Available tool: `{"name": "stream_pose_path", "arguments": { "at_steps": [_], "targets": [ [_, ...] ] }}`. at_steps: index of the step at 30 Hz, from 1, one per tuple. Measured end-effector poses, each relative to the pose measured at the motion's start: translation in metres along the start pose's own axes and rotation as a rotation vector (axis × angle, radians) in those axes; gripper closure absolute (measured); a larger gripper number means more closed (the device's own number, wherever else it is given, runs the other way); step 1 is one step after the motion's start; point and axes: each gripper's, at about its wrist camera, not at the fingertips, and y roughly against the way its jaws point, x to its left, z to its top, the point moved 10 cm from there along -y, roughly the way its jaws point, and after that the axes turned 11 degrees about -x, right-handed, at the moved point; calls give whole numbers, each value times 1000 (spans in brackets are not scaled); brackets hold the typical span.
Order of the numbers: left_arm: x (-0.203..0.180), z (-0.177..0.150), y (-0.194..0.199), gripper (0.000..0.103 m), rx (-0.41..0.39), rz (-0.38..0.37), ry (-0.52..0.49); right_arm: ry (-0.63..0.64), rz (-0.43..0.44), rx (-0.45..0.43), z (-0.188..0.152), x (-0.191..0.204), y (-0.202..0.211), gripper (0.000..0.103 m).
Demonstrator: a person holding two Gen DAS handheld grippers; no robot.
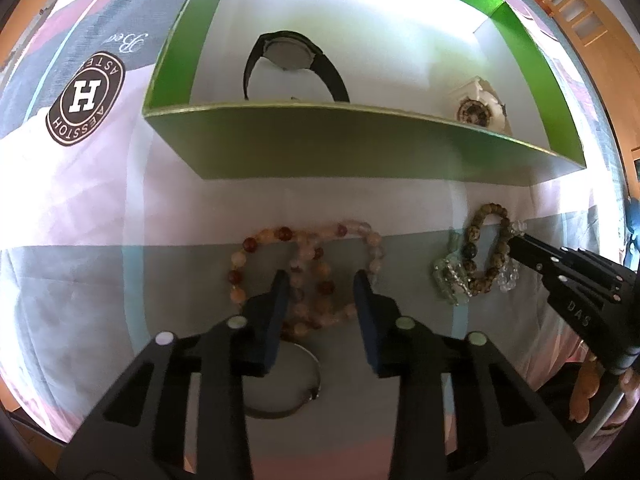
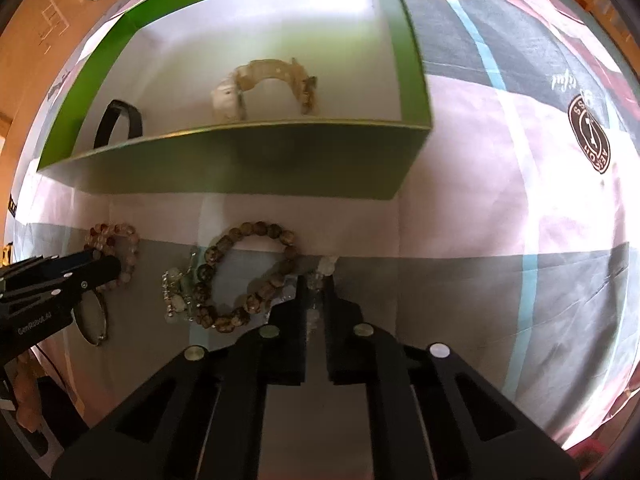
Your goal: Organize jewelry
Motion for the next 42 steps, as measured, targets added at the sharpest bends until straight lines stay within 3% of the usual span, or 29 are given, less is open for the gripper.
{"name": "stream_pose_path", "arguments": {
  "at_steps": [10,17,22,32,34,37,42],
  "targets": [
    [0,-2,-2,70,7,5,-4,-46,45,-3,15,-7,1,96],
    [0,-2,-5,70,7,7,-7,-26,18,-1,25,-6,3,96],
    [4,-1,-3,70,9,0,0,-72,-1,12,23,-25,5,79],
    [3,-3,-6,70,6,13,-1,10,-42,-2,13,-7,-4,81],
    [5,-2,-5,84,-6,33,-7,3,-27,-6,12,1,-6,91],
    [5,-1,-4,93,-9,18,9,-12,-10,-12,13,1,-3,96],
    [3,7,9,95,-49,-17,25,-15,0,-83,28,2,19,96]
  ]
}}
